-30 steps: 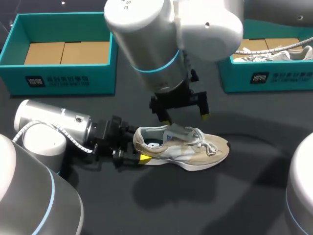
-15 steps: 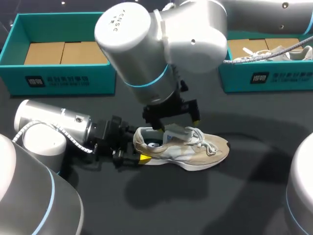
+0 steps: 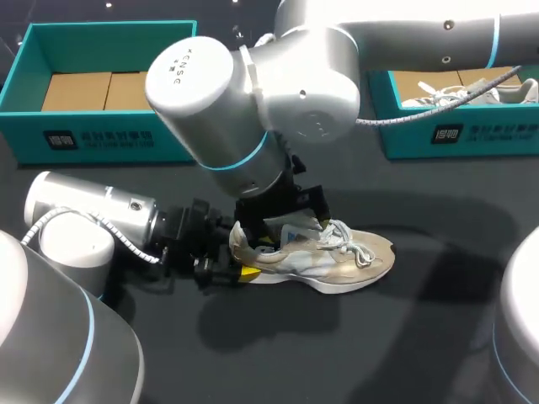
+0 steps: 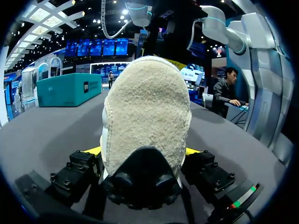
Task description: Take the shoe out of the shoebox, open the shoe tongue, remove and reinsert the insole, then place the shoe into the shoebox
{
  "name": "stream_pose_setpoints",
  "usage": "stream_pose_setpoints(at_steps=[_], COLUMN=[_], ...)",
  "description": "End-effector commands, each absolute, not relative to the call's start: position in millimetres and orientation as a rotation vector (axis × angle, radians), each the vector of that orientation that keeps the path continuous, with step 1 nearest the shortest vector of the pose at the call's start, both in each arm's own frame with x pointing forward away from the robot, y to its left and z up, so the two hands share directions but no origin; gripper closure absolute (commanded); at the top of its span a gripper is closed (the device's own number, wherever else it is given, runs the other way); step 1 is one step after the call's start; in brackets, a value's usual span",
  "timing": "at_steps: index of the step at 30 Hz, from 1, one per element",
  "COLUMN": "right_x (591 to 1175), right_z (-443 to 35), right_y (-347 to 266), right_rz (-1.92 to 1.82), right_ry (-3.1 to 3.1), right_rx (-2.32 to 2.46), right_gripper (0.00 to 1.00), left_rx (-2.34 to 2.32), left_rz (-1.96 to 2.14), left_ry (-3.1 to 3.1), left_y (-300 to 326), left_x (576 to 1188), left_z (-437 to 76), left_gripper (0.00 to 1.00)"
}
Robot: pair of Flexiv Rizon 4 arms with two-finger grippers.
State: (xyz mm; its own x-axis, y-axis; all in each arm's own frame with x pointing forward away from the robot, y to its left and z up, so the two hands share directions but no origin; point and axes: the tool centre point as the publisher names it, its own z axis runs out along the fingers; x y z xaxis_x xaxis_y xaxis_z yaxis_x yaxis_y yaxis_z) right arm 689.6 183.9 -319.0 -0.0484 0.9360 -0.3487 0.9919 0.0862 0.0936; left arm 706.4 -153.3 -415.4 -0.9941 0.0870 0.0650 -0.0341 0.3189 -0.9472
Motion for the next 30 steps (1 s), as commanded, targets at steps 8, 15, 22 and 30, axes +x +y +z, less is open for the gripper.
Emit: stream_pose_setpoints(at_steps=[8,15,22,30], right_x=[687,694,699,697], right_z=[-340,-347,-355,-350], right_y=[192,186,177,163], right_rz=[-0.319,-0.312,-0.319,-0.324], right_ry=[1.646,1.595,1.542,1.493], right_rx=[2.035,2.042,2.067,2.097], right_gripper=[0.0,0.0,0.0,0.23], left_rx=[-0.048,-0.048,-0.048,-0.048], left_rz=[1.775,1.775,1.775,1.775], left_ry=[-2.467,-2.467,-2.467,-2.467], left_y=[-150,-150,-150,-150], left_x=[704,704,704,704], left_z=[-417,-417,-417,-417], left_gripper=[1.0,1.0,1.0,1.0])
